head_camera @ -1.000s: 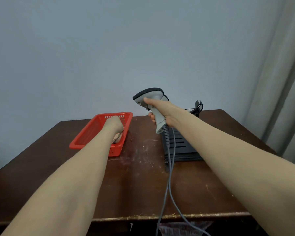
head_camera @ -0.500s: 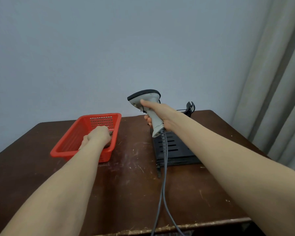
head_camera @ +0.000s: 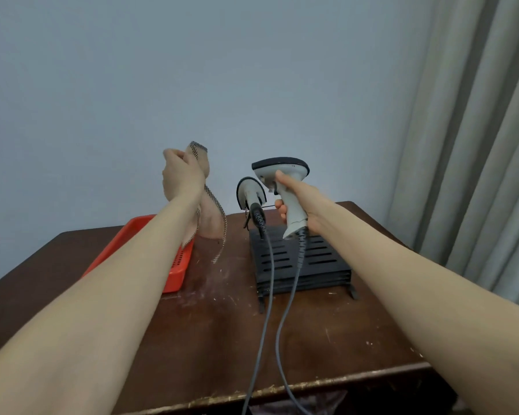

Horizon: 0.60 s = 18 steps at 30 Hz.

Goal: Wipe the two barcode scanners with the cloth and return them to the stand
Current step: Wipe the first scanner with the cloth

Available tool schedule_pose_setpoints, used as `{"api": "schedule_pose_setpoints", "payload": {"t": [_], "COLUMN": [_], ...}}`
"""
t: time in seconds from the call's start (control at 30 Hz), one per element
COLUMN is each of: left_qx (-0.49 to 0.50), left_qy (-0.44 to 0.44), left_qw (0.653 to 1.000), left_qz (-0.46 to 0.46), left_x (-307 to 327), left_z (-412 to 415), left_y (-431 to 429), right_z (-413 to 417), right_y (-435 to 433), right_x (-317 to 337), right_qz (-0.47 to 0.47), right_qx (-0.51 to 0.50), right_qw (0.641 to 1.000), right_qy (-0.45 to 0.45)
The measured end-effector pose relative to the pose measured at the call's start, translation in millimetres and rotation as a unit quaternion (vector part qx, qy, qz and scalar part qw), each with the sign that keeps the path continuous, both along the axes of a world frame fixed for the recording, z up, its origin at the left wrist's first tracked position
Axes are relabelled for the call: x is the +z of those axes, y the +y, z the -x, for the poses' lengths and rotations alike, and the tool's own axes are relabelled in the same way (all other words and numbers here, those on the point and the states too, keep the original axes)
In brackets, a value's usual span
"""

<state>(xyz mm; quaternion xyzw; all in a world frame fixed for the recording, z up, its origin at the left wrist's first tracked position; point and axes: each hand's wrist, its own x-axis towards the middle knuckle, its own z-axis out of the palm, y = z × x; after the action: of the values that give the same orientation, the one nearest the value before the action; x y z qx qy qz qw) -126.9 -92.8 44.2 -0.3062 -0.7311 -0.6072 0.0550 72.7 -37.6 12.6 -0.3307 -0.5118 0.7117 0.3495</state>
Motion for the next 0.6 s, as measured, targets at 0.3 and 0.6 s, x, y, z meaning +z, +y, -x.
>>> {"api": "schedule_pose_setpoints", "payload": {"t": [0.3, 0.6], "left_qx": [-0.167, -0.380], "left_qy": [-0.025, -0.030], "left_qw": [0.974, 0.921], "left_qz": [-0.149, -0.078], "left_x": [19, -20], "left_z": [-103, -180], "left_y": [25, 37], "right_z": [-56, -101], "right_y": [10, 12], "right_x": [-12, -30], "right_qz": [0.030, 0.049], "right_qx": [-0.060, -0.106], "right_qw": [0.996, 0.990], "right_qy": [0.054, 0.074]}}
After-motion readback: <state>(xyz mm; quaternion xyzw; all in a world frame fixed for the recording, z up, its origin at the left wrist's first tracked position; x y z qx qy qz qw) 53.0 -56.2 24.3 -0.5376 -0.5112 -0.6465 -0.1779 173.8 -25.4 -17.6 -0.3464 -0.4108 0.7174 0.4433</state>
